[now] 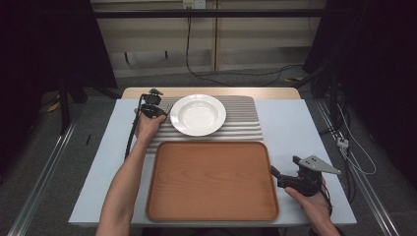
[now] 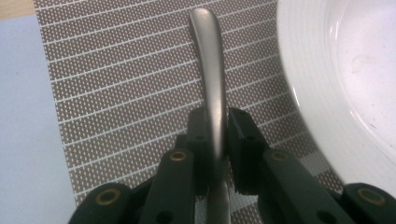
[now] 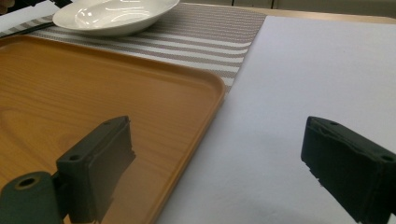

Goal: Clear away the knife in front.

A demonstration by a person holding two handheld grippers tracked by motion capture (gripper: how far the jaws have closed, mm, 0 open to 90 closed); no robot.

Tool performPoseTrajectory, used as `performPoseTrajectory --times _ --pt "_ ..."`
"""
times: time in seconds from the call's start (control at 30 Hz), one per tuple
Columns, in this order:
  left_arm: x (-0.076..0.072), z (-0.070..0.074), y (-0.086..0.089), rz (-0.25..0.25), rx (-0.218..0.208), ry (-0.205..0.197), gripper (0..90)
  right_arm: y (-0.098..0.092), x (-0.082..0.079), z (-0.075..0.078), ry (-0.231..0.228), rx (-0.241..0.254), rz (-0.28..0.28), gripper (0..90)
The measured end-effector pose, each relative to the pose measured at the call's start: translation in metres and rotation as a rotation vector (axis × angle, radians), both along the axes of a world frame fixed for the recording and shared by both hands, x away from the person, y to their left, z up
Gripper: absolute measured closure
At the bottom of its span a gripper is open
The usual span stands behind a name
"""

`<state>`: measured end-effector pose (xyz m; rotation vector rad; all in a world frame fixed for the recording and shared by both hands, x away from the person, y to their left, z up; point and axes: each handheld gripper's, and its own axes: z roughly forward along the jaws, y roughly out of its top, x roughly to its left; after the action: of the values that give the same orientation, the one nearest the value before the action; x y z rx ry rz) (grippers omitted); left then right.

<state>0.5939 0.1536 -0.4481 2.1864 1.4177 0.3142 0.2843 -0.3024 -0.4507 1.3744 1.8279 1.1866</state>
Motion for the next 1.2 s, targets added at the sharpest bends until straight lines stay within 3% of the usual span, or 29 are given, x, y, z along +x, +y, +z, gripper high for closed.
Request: performPoseTrajectory --times 0.33,0.47,1.2 --pt "-0.004 0.004 0.002 0.003 -0.002 0.005 80.2 0.0 0.0 0.0 0.003 0.001 0.0 8.6" --pt "-0.006 0.009 0.004 -0.014 -0.006 -0.005 80.2 0.0 0.0 0.0 0.002 0.001 0.0 8.6" --pt "-0.031 0.036 0.021 -0.008 -0.061 -0.058 80.1 0.001 -0.001 0.001 -0.006 -0.004 0.003 8.5"
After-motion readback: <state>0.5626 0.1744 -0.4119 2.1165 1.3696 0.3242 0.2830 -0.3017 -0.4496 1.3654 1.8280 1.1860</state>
